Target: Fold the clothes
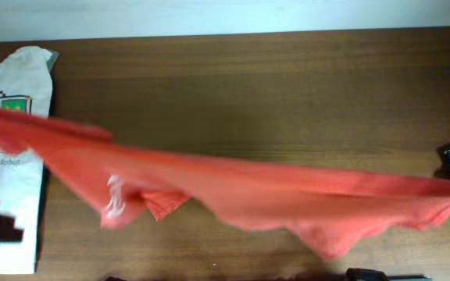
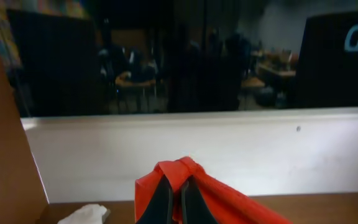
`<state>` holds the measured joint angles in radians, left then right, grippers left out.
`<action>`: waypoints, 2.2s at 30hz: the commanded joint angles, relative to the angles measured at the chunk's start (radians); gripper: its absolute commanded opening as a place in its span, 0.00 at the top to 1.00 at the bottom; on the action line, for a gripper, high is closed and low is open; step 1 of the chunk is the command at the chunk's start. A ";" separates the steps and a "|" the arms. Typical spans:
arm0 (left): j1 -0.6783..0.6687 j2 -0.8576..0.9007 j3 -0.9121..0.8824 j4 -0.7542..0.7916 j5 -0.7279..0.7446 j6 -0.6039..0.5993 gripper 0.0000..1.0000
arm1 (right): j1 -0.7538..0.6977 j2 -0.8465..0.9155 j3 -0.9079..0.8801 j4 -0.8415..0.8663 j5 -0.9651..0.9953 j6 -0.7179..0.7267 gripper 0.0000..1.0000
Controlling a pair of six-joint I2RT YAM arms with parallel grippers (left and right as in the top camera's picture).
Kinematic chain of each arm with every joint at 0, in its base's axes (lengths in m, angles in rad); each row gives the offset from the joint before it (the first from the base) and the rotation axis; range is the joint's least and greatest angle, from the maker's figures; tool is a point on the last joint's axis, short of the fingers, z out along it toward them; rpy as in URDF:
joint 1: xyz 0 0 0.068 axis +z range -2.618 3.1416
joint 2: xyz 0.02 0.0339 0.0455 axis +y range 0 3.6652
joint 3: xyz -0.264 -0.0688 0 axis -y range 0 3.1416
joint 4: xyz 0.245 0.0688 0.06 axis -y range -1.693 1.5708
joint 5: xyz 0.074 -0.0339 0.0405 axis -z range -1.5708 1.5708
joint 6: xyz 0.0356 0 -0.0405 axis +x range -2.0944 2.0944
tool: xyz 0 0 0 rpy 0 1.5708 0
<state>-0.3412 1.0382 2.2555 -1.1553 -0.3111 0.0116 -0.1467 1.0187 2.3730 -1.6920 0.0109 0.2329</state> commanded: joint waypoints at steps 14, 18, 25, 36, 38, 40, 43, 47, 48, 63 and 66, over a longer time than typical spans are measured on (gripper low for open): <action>-0.003 0.862 0.003 0.247 -0.004 0.011 1.00 | 0.019 0.669 -0.001 0.140 0.030 0.002 0.96; -0.003 1.158 0.003 0.282 0.055 -0.047 1.00 | 0.090 0.938 -0.001 0.165 -0.005 -0.027 0.96; -0.003 1.298 0.003 0.275 0.052 -0.071 1.00 | 0.192 1.178 -0.001 0.187 0.021 -0.032 0.96; 0.124 1.298 0.003 0.376 -0.045 -0.071 1.00 | -0.050 1.193 -0.001 0.197 0.061 0.031 0.96; 0.141 1.298 0.003 0.377 -0.044 -0.071 1.00 | -0.058 1.194 -0.001 0.182 0.062 0.031 0.96; 0.146 1.298 0.003 0.357 -0.044 -0.071 1.00 | -0.060 1.194 -0.001 0.167 0.062 0.025 0.96; 0.145 1.298 0.003 0.270 -0.021 -0.050 1.00 | -0.060 1.196 -0.001 0.109 0.062 -0.001 0.96; 0.145 1.303 0.003 0.202 0.046 0.024 1.00 | -0.075 1.197 -0.038 0.098 0.061 0.000 0.96; 0.145 1.303 0.002 0.190 0.047 0.027 1.00 | -0.080 1.197 -0.066 0.099 0.057 0.000 0.96; 0.145 1.440 -0.196 -0.025 0.178 -0.020 1.00 | -0.084 1.196 -0.427 0.211 -0.003 -0.016 0.96; 0.132 1.456 -0.281 0.001 0.185 -0.042 1.00 | -0.084 1.197 -0.427 0.229 -0.003 -0.019 0.96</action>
<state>-0.2081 2.4516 2.0632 -1.1587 -0.1757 -0.0044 -0.2218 2.2154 1.9480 -1.4754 0.0021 0.2237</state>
